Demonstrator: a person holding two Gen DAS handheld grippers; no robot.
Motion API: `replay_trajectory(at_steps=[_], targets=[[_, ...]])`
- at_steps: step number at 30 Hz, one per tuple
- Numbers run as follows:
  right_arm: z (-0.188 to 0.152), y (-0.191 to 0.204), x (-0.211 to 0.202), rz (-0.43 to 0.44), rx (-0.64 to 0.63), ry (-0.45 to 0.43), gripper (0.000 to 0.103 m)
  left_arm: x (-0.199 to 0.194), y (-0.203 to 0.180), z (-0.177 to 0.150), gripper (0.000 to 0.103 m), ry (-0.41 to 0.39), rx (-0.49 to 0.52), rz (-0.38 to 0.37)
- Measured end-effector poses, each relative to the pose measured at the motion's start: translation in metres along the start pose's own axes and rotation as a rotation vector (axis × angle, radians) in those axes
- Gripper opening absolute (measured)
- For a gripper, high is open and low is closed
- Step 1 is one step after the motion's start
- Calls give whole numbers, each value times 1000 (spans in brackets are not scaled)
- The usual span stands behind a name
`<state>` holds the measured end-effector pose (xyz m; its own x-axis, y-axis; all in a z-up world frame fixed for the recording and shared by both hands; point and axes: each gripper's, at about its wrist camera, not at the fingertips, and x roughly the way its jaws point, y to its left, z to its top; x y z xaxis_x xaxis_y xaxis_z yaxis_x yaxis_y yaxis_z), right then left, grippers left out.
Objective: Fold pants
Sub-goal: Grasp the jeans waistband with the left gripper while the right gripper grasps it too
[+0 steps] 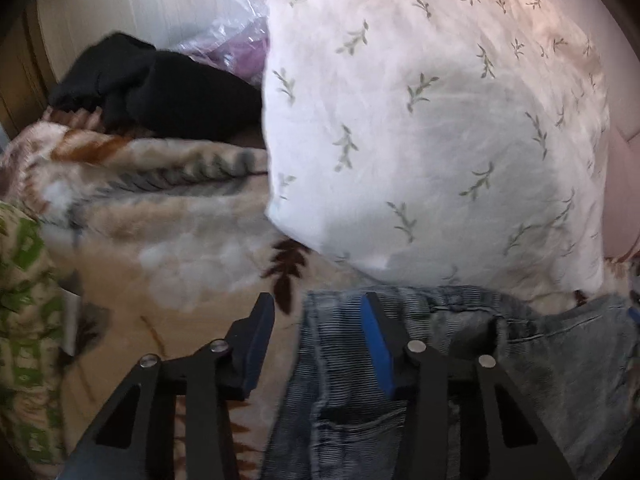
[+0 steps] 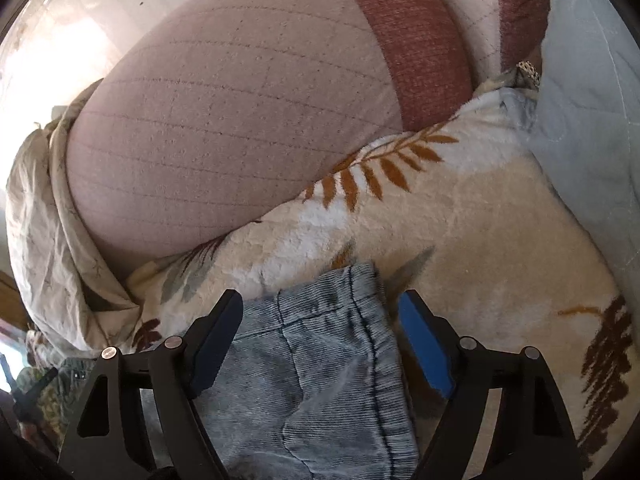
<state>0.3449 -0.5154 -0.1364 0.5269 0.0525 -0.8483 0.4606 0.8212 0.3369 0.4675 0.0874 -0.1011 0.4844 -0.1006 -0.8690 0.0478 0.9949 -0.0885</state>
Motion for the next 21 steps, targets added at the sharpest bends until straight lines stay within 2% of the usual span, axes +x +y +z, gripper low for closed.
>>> replay_trajectory(at_steps=[3,5,8,12,15,17,20,21], targets=[[2,5,1,-5,-15,4,80,4,-4,1,36,19,-25,-63],[3,7,1,0,-21,2,80,6,-4,3,17,23,-30,-75],[4,5,0,0,-23,6,80,12,1,3,12,52,-75,-110],[2,5,2,4,-26,17,80,5,9,0,12,54,-74,-96],[0,6,0,10,-37,9,80,-9,10,0,14,45,-67,-115],[0,5,0,-2,-37,3,80,-11,7,1,20,58,-64,-124],[-1,3,0,-3,-25,7,80,-3,2,-2,29,86,-43,-87],[-2,4,-1,-5,-31,8,80,0,3,-3,30,97,-53,-84]])
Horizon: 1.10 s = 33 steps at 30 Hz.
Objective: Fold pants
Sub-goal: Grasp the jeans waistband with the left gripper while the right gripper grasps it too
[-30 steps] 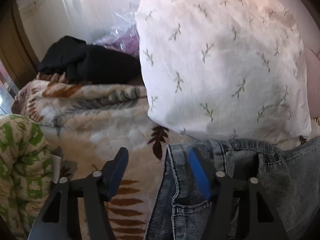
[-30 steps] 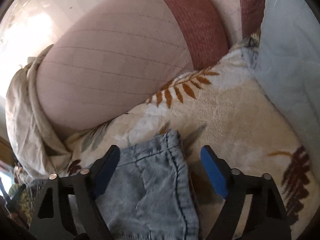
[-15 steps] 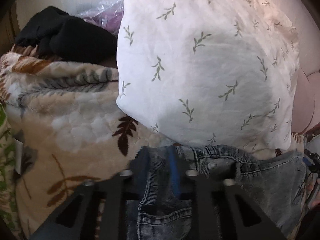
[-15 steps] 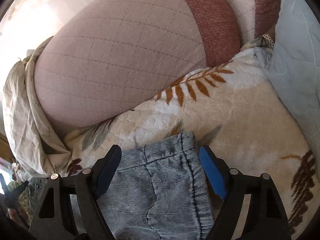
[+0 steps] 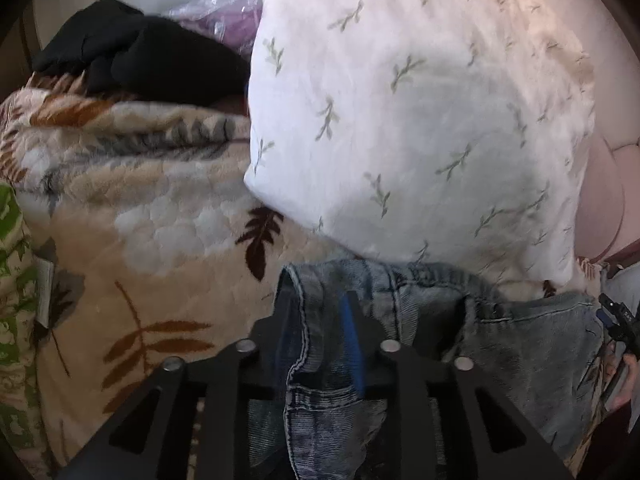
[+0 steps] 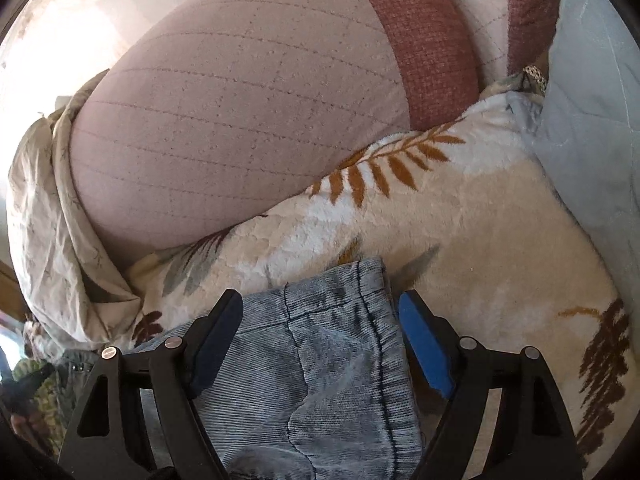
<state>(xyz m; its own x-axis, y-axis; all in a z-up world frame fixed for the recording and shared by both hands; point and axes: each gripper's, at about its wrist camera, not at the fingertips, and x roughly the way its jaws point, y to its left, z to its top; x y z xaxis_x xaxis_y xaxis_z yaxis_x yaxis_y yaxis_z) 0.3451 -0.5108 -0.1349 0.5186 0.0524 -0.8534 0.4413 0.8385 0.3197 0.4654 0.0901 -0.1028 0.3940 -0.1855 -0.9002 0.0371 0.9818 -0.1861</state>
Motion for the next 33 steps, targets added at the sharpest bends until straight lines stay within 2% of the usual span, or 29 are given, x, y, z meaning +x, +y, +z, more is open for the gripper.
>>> replay_trajectory(at_steps=[4,5,6,8,17,21,22,23,24,25,28,33], targets=[[0,6,1,-9,-22,0,80,12,5,-2,28,16,-31,-21],[1,6,2,-7,-23,3,80,15,6,-1,16,19,-50,-37],[1,7,3,-5,-25,5,80,16,13,-4,10,23,-55,-53],[1,7,5,-13,-32,5,80,19,14,-4,5,12,-55,-47],[5,1,20,-25,-10,24,82,-12,6,-6,4,-85,-41,-75],[5,5,33,-71,-26,22,82,-30,14,-5,4,-106,-44,-105],[4,6,35,-96,-36,14,76,-33,14,-6,4,-109,-41,-106],[4,10,34,-140,-60,-9,49,-36,13,-6,4,-111,-41,-106],[4,12,32,-170,-70,-18,30,-39,14,-5,4,-114,-45,-112],[3,12,30,-153,-63,-22,21,-45,17,-4,4,-118,-49,-121],[-1,19,7,-107,-94,-92,19,-53,30,-4,4,-136,-70,-153],[-8,33,-50,-42,-113,-204,19,-91,40,-11,4,-168,-90,-206]])
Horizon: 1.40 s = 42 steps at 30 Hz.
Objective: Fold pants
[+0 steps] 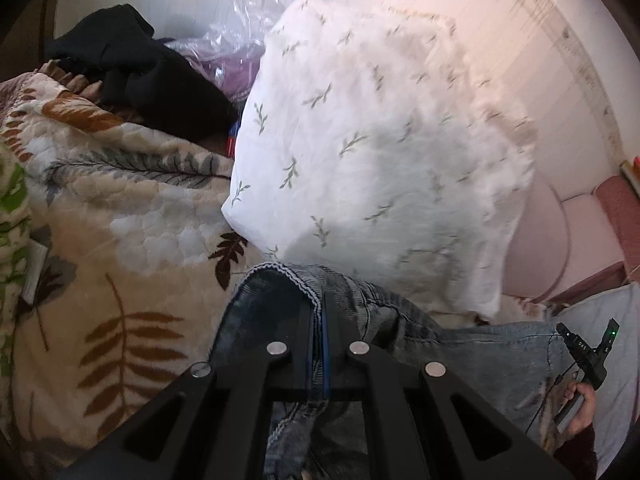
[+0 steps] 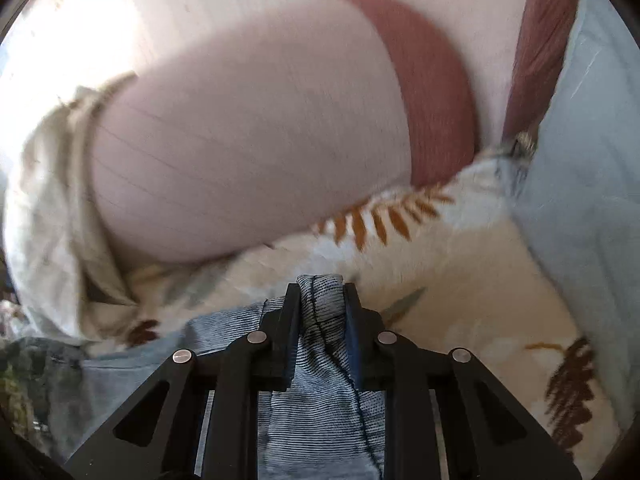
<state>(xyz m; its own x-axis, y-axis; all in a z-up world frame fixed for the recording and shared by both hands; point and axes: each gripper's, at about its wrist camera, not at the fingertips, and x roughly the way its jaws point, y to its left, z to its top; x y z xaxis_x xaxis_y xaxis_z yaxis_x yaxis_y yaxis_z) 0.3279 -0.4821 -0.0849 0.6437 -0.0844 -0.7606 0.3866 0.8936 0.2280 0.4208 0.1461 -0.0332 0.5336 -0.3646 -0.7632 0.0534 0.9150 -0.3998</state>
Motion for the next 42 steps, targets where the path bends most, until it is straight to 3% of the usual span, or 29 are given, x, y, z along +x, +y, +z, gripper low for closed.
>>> replay_trajectory(at_steps=[6,10,13,17,22,27,30,34,36,38,39,42], targets=[[25,18,-71,48,-3,-148,18,-46,-16,-21,4,-74,-25,-49],[25,38,-121,96,-77,-265,18,-89,-10,-45,4,-132,-36,-104],[7,33,-132,91,-97,-211,18,-110,4,-73,4,-133,-60,-147],[-47,4,-146,72,-107,-120,18,-128,26,-123,4,-116,-81,-177],[-133,-38,-168,94,-44,-14,18,-137,52,-188,4,-89,-86,-173],[-194,-59,-177,100,-11,81,18,-125,77,-241,4,-20,-108,-142],[-222,-72,-178,91,12,129,18,-123,87,-257,5,-8,-118,-130],[-242,-86,-174,105,68,192,21,-130,95,-259,6,4,-148,-131],[-243,-88,-175,97,79,216,36,-141,92,-259,9,-20,-131,-92],[-233,-92,-187,125,113,158,50,-160,87,-258,9,-91,-103,8],[-228,-95,-193,146,132,124,53,-171,84,-256,9,-138,-93,40],[-202,-94,-207,209,168,21,56,-202,63,-247,9,-271,-53,46]])
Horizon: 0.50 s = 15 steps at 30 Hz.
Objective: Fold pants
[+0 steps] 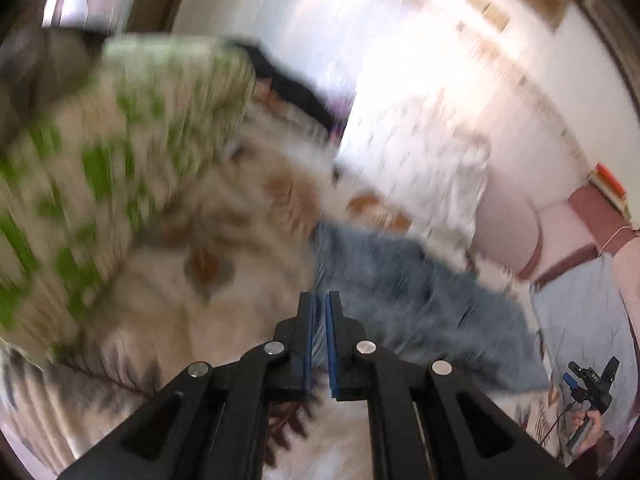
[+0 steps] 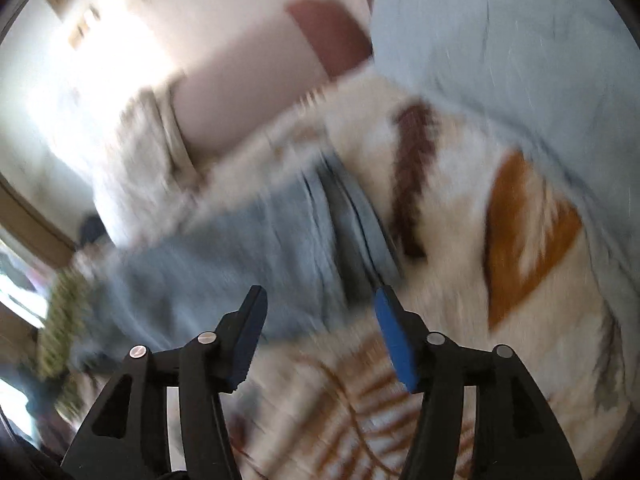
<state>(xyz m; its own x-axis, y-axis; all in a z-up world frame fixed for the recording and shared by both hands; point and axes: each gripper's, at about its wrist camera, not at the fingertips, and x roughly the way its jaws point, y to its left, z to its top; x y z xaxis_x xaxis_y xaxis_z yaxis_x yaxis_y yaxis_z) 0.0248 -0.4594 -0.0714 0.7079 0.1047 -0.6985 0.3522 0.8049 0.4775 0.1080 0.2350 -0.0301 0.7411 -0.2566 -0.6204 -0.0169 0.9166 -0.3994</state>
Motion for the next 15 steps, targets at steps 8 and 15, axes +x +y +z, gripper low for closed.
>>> replay_trajectory(at_steps=[8,15], targets=[[50,4,72,76,63,-11,57,30,-111,3,9,4,193,-167],[56,-12,127,20,74,70,57,78,-169,-36,10,138,300,-228]])
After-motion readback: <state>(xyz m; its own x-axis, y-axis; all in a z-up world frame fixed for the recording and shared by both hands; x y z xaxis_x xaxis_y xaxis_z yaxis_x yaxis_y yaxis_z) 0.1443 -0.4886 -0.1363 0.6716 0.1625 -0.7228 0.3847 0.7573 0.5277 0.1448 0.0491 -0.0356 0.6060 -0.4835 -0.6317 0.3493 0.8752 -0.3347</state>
